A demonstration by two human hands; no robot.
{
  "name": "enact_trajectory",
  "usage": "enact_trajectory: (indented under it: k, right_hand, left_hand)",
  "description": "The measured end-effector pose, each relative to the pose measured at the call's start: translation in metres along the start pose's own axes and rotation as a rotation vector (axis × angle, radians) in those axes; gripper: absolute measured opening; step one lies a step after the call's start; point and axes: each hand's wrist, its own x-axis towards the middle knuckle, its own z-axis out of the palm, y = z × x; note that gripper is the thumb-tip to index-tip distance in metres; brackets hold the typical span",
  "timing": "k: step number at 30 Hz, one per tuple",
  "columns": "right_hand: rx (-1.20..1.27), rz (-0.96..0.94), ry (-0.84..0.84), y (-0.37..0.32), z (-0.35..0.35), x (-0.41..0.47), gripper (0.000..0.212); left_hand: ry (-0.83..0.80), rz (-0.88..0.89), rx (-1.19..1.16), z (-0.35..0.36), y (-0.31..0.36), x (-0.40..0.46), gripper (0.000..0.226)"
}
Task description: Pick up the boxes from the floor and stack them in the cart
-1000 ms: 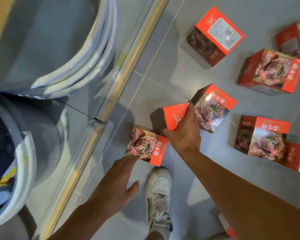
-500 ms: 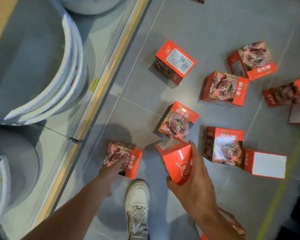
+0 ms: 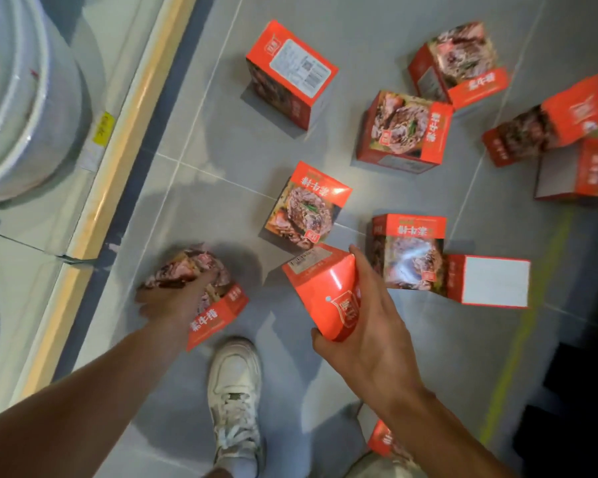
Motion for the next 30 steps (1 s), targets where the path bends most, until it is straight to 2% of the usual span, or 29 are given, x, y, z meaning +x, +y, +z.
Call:
enact_trajectory:
  k: [3,8,16,19,23,26,30]
  right_hand:
    - [-0.026,0.025,0.017,-0.024,-0.037,-0.020,0.119]
    - [-0.027,0.021,0.047,-0.094,-0.126,-0.061,0.118]
    - [-0.003,-0.143,0.196,-0.232,-0.299,-0.164,0.112]
    - [0.029,-0.205,0.237,-0.280,-0.355,-0.217,0.116]
    - [0.030,-0.251,0.286,-0.326,-0.412,-0.289,0.112]
    - [-0.025,-0.321,0.311,-0.353,-0.443,-0.336,0.112]
    - [-0.099,-0.421,0.304,-0.387,-0.475,-0.395,0.123]
  left_hand:
    - [-0.051,0.407,0.088,-0.034,0.017,-0.062,0.133]
    - [-0.235,0.847,0.054,-0.109,0.068,-0.185,0.109]
    - [-0.392,1.035,-0.041,-0.247,0.127,-0.408,0.137]
    - [-0.278,1.184,0.015,-0.308,0.127,-0.489,0.143]
    - [-0.292,1.257,-0.038,-0.380,0.108,-0.570,0.142]
    - [-0.229,1.327,0.004,-0.430,0.087,-0.628,0.140]
    - [-0.047,1.467,-0.054,-0.485,0.054,-0.703,0.128]
